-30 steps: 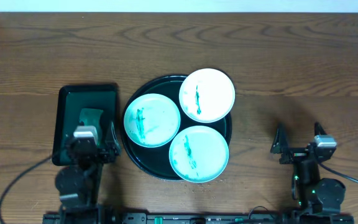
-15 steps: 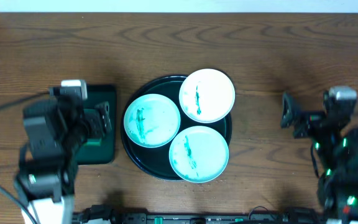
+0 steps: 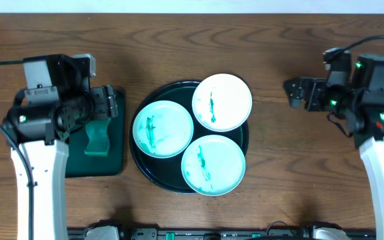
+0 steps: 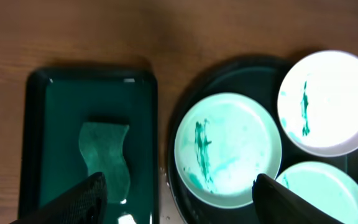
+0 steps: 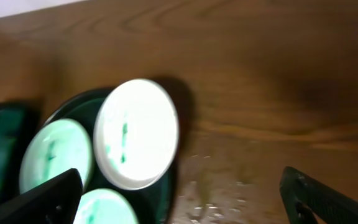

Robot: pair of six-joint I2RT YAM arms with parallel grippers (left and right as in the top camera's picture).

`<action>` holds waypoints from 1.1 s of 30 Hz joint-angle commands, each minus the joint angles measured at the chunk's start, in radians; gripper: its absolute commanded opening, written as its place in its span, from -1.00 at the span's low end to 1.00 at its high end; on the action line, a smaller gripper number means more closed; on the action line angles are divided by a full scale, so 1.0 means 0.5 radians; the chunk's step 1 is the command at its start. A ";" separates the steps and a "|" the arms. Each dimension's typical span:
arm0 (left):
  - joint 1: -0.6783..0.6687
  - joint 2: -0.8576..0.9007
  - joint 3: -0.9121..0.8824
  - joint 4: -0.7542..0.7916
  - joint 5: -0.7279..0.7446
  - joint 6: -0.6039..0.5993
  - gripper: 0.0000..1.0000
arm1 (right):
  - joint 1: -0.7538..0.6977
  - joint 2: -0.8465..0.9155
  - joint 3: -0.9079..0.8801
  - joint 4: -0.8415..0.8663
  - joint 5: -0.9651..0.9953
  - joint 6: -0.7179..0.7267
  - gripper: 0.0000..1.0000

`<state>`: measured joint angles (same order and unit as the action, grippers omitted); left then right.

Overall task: Clean dirty plates on tray and stack at the side
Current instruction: 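Move right gripper to the top-right plate and grasp its rim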

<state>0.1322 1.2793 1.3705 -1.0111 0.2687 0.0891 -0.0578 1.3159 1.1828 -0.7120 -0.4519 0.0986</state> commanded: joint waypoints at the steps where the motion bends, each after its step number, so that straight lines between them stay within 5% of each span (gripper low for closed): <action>1: -0.010 0.029 0.037 -0.012 0.039 0.000 0.51 | 0.066 0.095 0.030 0.003 -0.256 0.018 0.87; 8: -0.009 0.045 0.037 -0.018 -0.153 -0.009 0.50 | 0.428 0.328 0.125 0.025 -0.095 0.317 0.78; 11: 0.023 0.046 0.037 -0.085 -0.726 -0.462 0.51 | 0.687 0.538 0.359 -0.068 0.085 0.504 0.67; 13: 0.066 0.046 0.037 -0.134 -0.851 -0.543 0.50 | 0.803 0.650 0.484 -0.113 0.147 0.600 0.50; 21: 0.224 0.047 0.024 -0.245 -0.876 -0.542 0.50 | 1.247 1.073 0.748 -0.146 0.390 1.044 0.31; 25: 0.256 0.049 0.021 -0.272 -0.877 -0.542 0.51 | 1.362 1.192 0.748 -0.160 0.432 1.081 -0.24; 33: 0.255 0.051 0.020 -0.282 -0.877 -0.542 0.51 | 1.508 1.404 0.748 -0.188 0.533 1.081 -0.30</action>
<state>0.2546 1.2999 1.3708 -1.1473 -0.1493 -0.1616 0.6708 1.9816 1.5421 -0.7963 -0.2344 0.6182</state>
